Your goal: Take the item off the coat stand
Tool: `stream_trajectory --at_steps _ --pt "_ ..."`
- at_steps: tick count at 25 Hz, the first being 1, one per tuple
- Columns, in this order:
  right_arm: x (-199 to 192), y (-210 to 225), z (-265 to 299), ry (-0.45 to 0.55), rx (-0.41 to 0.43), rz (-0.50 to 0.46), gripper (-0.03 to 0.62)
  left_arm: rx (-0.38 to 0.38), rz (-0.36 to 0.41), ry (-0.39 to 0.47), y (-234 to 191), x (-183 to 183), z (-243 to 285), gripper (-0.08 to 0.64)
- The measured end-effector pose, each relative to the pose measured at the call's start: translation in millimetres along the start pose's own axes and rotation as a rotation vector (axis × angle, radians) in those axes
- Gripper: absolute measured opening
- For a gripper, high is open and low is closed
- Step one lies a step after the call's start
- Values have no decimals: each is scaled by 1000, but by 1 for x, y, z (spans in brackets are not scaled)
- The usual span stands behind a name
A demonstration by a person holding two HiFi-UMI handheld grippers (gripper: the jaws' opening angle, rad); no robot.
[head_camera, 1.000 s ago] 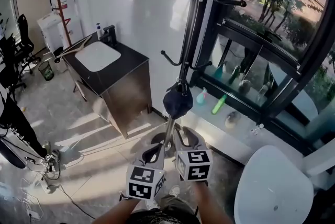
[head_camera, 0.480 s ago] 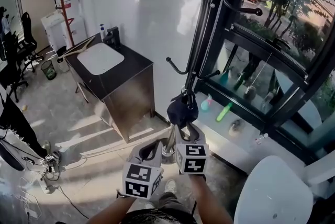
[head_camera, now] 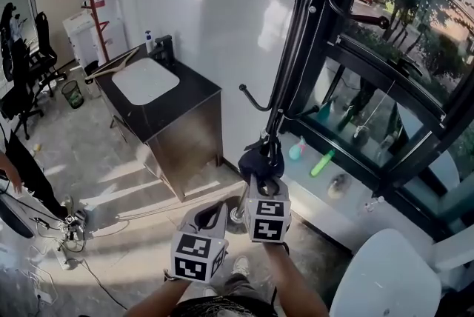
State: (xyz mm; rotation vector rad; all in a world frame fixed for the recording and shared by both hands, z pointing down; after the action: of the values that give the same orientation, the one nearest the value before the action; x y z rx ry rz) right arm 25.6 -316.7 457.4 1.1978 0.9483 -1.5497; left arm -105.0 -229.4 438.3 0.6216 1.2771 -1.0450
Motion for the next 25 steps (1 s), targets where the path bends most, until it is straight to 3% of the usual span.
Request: stream_trajectory --at_steps 4,25 --pt "5 2 -6 20 14 -7 12 1 -10 -2 1 -1 5 2" --pt "31 -13 -58 136 24 -143 11 -25 -20 16 13 -3 -8 2"
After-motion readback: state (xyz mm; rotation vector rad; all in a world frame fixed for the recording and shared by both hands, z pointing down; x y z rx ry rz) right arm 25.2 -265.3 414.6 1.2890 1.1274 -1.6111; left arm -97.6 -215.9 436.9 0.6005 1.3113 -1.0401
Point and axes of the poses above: the fingertips, and each gripper's own axes: z forward along the fingers, y to its right, x out of its top, the point moved 6 cm from there along -z, backward along the fingers, and after that the axes turned 9 degrees about y, right-handed, at the moved point
